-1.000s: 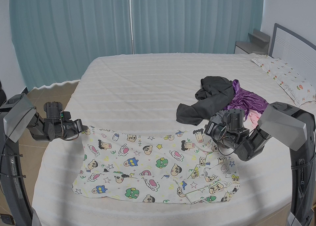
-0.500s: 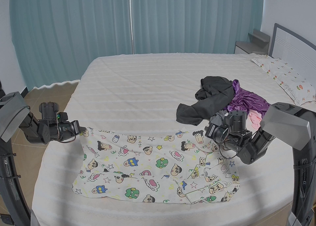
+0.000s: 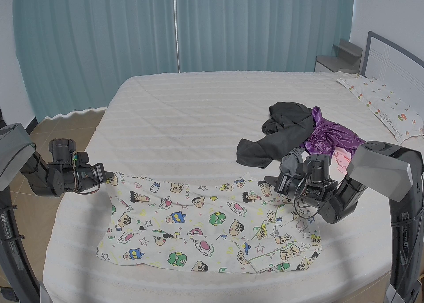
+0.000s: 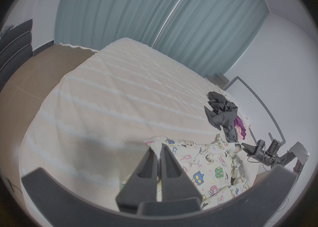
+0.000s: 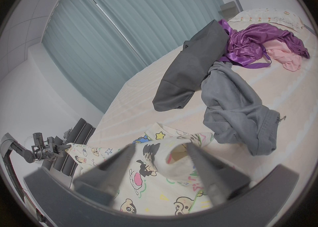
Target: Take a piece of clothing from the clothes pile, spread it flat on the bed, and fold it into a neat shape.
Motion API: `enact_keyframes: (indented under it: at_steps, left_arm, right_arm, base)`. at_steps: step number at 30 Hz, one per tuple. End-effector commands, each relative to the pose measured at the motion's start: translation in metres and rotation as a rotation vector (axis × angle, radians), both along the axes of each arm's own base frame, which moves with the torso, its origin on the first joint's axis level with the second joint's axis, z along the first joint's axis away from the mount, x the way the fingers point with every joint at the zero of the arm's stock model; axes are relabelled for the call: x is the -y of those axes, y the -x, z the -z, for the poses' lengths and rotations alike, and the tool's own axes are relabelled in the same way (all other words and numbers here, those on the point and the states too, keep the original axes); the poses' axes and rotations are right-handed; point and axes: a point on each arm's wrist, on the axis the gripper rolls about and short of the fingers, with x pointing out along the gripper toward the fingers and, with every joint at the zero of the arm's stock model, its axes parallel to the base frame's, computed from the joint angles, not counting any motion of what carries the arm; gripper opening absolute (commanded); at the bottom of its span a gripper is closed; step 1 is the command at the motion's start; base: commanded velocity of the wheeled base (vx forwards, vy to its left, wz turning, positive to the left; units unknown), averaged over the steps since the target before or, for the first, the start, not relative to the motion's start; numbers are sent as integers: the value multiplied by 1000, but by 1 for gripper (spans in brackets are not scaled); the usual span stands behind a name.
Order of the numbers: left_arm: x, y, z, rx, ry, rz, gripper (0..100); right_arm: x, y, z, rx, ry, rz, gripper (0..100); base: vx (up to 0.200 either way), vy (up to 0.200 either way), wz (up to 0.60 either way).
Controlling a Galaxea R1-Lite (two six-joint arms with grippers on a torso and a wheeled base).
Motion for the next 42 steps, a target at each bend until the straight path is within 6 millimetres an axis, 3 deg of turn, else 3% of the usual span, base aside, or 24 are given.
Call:
enact_keyframes:
  at_steps: [1, 12, 13, 24, 32, 42]
  left_arm:
    - [0, 0, 3, -8, 1, 0, 0]
    - [2, 0, 0, -2, -4, -3, 0]
    - [2, 0, 0, -2, -4, -3, 0]
    - [3, 6, -8, 5, -7, -4, 0]
    - [5, 18, -16, 10, -10, -1, 0]
    - [7, 34, -15, -10, -11, 12, 0]
  right_arm:
    - [-3, -10, 14, -33, 7, -7, 100]
    - [-11, -23, 9, -35, 0, -48, 100]
    - [-10, -23, 10, -37, 6, -48, 0]
    - [11, -10, 5, -34, 82, -48, 0]
    - [20, 5, -16, 20, 68, -40, 0]
    - [29, 44, -31, 66, 30, -95, 0]
  base:
    - [0, 0, 0]
    - [0, 0, 0]
    - [0, 0, 0]
    - [0, 0, 0]
    - [0, 0, 0]
    - [0, 0, 0]
